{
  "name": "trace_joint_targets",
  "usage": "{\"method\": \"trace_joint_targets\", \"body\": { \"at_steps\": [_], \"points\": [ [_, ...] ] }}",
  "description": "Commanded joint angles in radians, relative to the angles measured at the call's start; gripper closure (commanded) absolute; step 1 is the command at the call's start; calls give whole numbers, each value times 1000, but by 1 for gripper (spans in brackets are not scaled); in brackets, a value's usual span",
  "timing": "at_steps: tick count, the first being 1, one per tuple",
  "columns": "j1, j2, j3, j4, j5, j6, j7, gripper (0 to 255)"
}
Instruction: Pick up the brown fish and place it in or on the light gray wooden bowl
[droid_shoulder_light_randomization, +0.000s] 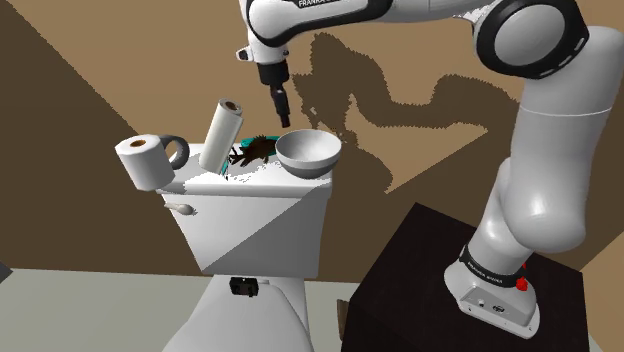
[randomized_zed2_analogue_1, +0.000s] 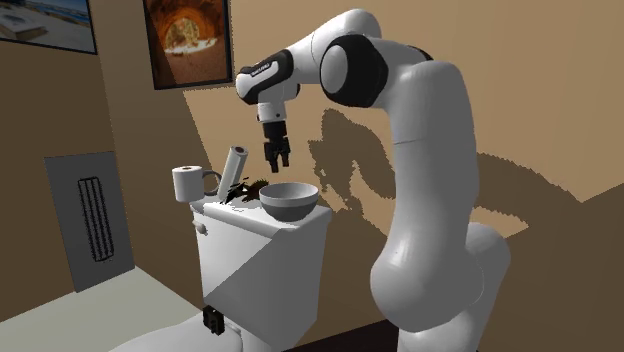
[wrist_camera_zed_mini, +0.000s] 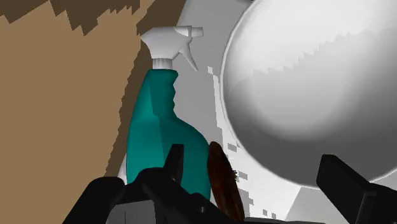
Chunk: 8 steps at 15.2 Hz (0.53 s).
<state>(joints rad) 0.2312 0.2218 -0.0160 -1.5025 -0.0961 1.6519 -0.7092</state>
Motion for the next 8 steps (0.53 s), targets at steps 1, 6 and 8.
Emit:
{"method": "trace_joint_targets", "body": {
  "at_steps": [1,6,8],
  "points": [
    [19,69,18,68,-23,-4,-46,0],
    [74,231,58,239,-86,-25,-157,0],
    [79,244,62,239,-93,-13,-168,0]
  ]
}}
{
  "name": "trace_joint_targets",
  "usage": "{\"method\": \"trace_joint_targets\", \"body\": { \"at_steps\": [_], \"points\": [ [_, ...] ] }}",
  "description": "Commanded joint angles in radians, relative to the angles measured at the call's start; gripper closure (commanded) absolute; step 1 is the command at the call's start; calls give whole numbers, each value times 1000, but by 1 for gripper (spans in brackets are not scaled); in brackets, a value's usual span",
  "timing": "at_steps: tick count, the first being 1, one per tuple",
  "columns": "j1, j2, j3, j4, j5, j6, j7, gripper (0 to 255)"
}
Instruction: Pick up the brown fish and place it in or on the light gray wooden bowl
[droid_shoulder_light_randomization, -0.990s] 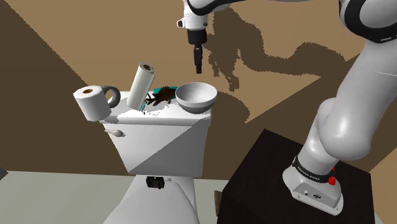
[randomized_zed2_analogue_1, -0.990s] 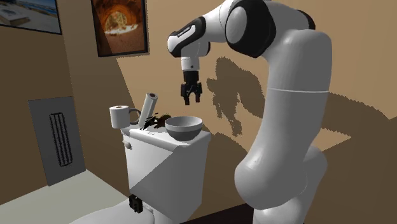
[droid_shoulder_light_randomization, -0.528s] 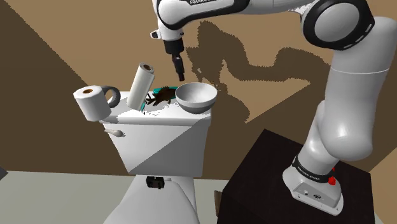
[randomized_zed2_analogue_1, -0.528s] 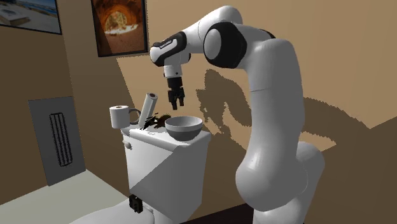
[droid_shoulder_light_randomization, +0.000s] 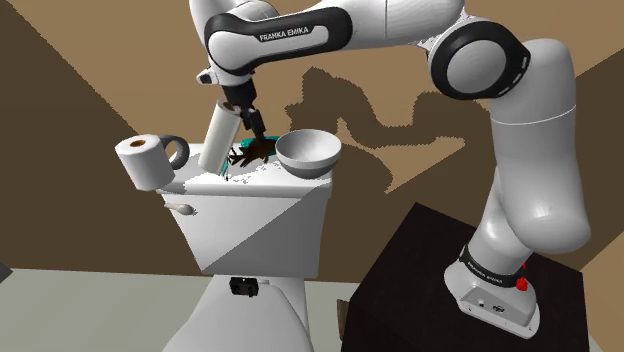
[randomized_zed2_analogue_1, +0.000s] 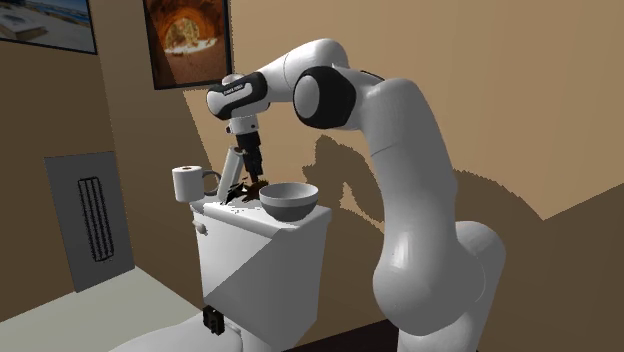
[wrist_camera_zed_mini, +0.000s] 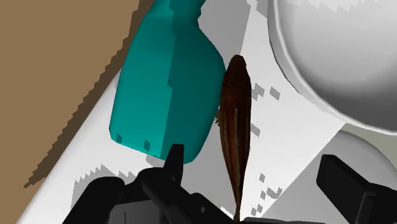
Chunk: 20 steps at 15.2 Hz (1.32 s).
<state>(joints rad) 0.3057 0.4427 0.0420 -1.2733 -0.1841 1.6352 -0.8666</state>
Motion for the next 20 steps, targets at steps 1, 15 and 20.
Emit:
{"method": "trace_joint_targets", "body": {
  "at_steps": [1,15,20],
  "points": [
    [3,20,3,-8,-5,19,-10,0],
    [-5,25,-3,-72,-5,89,-10,255],
    [-13,-6,-5,-135,-5,121,-14,255]
  ]
}}
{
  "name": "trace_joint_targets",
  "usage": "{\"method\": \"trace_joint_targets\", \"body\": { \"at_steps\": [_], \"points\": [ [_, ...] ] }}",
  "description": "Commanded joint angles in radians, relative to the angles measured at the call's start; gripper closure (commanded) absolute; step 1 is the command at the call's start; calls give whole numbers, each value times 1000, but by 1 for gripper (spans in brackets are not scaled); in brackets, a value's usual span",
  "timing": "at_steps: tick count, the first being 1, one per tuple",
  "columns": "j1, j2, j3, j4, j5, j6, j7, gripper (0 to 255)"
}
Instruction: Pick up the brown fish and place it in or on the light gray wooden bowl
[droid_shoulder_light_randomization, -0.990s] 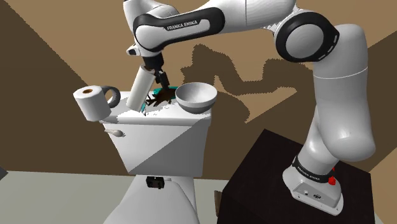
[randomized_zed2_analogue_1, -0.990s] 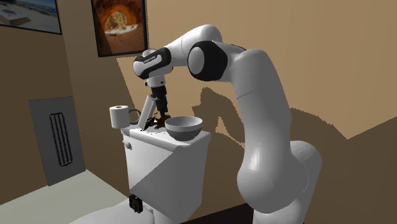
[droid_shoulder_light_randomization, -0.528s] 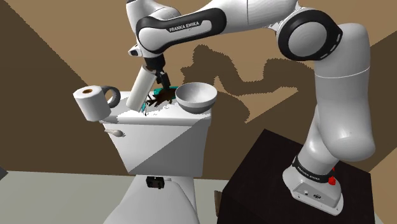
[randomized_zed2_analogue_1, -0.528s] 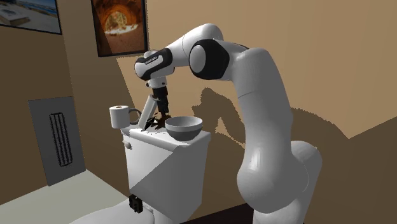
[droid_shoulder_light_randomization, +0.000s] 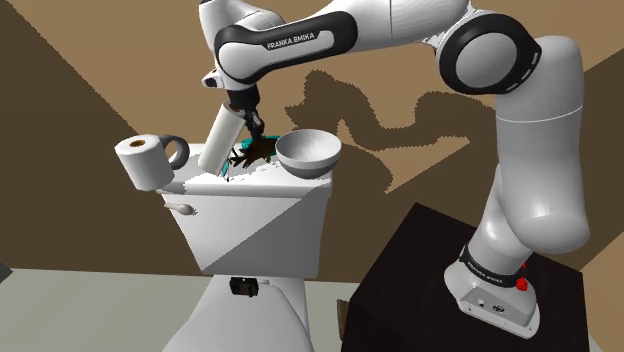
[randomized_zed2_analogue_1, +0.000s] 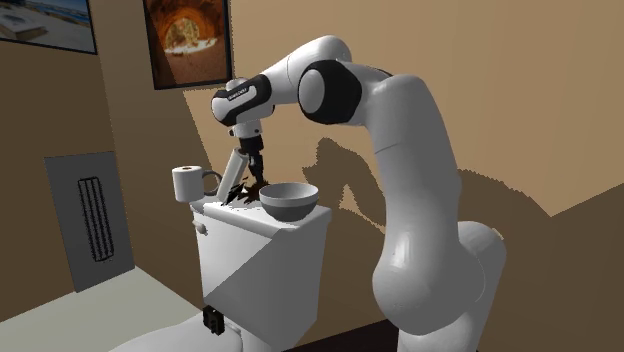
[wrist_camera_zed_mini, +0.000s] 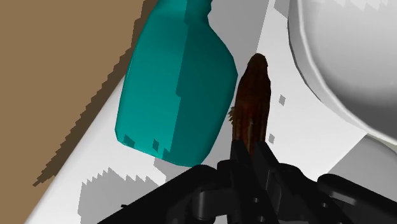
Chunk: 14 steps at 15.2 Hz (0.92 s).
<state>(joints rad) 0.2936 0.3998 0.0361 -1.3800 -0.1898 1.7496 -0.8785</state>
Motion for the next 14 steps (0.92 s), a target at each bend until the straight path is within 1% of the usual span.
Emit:
{"method": "trace_joint_targets", "body": {
  "at_steps": [1,2,3,4,14],
  "points": [
    [-2,41,0,-19,1,1,-5,255],
    [3,46,2,-19,0,4,2,255],
    [0,65,0,14,0,-8,-5,255],
    [9,53,4,10,1,-16,6,255],
    [14,59,3,152,4,-151,-16,255]
  ]
}}
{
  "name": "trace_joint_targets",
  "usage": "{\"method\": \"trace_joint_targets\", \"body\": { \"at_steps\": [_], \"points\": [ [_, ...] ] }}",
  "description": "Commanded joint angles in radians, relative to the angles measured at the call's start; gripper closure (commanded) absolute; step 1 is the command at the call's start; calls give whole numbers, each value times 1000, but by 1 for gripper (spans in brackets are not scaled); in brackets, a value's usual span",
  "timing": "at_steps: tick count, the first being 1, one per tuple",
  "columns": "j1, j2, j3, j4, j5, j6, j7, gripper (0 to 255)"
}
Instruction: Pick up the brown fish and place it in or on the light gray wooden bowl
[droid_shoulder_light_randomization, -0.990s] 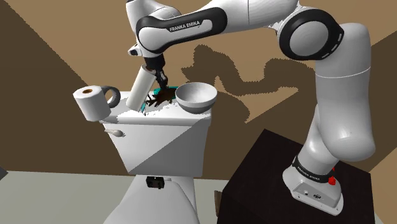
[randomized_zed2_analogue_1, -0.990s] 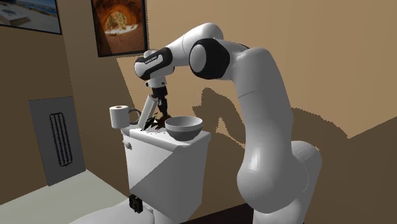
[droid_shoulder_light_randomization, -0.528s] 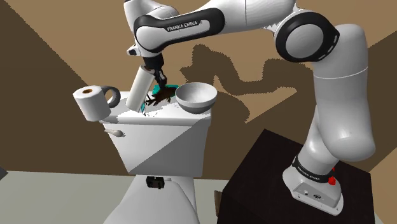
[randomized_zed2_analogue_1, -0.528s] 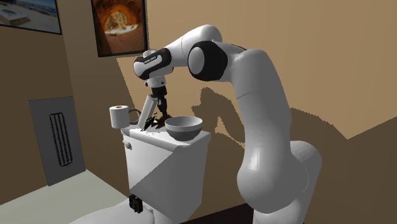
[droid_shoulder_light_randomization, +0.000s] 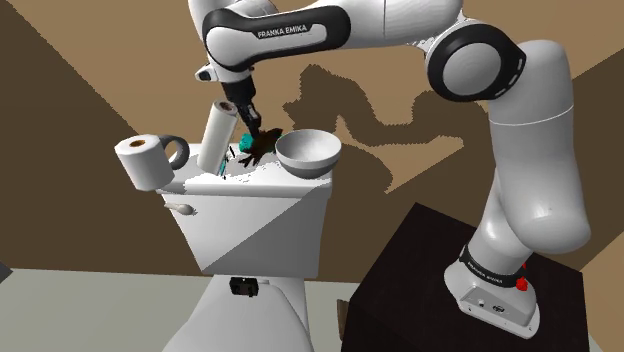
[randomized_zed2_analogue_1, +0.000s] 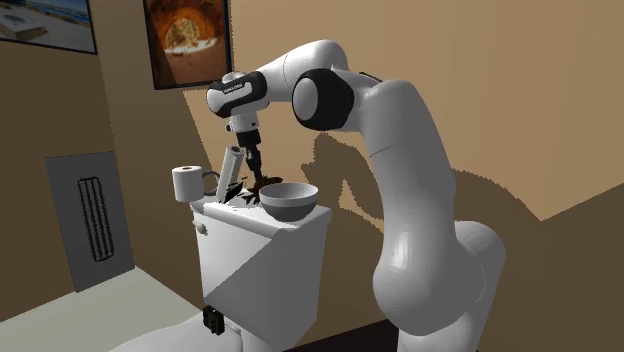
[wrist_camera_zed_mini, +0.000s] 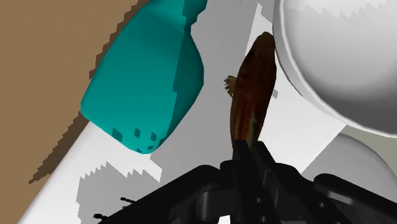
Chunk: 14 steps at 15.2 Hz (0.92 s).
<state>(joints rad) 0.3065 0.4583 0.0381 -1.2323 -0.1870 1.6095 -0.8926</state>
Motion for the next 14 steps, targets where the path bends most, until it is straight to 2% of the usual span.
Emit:
{"method": "trace_joint_targets", "body": {
  "at_steps": [1,8,9,10,12,13,14],
  "points": [
    [2,3,1,22,1,-26,-4,255],
    [7,33,-1,163,0,-136,-21,255],
    [6,27,0,140,0,-118,-18,255],
    [6,27,0,140,0,-118,-18,0],
    [-108,-45,14,15,166,-46,-66,0],
    [-137,-61,16,-17,211,-28,-83,0],
    [-136,-65,15,-38,212,-13,-83,0]
  ]
}}
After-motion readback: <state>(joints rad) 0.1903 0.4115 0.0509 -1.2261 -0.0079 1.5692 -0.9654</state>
